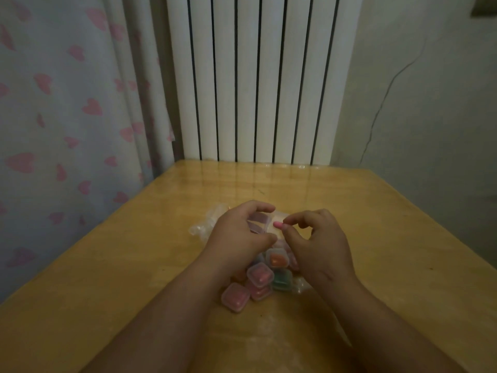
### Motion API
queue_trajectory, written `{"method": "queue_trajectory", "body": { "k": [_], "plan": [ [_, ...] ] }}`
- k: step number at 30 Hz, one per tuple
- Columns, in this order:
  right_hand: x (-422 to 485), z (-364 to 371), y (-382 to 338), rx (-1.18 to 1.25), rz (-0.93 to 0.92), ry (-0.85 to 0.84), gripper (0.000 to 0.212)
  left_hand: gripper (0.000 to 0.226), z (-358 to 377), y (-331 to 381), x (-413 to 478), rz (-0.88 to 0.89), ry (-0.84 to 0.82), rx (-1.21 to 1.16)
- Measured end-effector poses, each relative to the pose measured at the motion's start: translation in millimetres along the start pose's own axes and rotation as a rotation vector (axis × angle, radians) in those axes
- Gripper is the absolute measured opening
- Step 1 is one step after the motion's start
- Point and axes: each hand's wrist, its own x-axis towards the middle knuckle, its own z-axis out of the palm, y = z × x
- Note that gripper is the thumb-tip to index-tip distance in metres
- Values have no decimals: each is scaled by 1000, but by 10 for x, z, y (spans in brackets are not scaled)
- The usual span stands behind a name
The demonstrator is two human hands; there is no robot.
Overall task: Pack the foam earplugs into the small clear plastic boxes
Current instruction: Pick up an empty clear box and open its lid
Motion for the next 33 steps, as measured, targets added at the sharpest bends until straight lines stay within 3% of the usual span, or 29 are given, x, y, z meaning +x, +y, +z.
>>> {"method": "queue_trajectory", "body": {
  "k": [5,9,11,14,16,27,33],
  "plan": [
    [16,29,21,183,133,13,34,50,-1,21,-7,19,-22,8],
    [14,17,6,335,242,-61,30,69,-3,30,-21,23,-34,-65],
    [14,6,4,370,246,-50,27,61,3,38,-24,-21,-55,-194],
    [16,-13,-19,396,270,-48,26,22,-8,98,0,-113,-63,-426],
    [8,-33,-37,439,287,-63,25,29,-4,110,13,-150,-73,-497],
    [-15,-36,-39,667,308,-109,16,46,-10,3,33,-133,-31,-401],
    [-22,-9,-22,589,262,-120,23,47,13,4,39,-106,18,-351]
  ]
}}
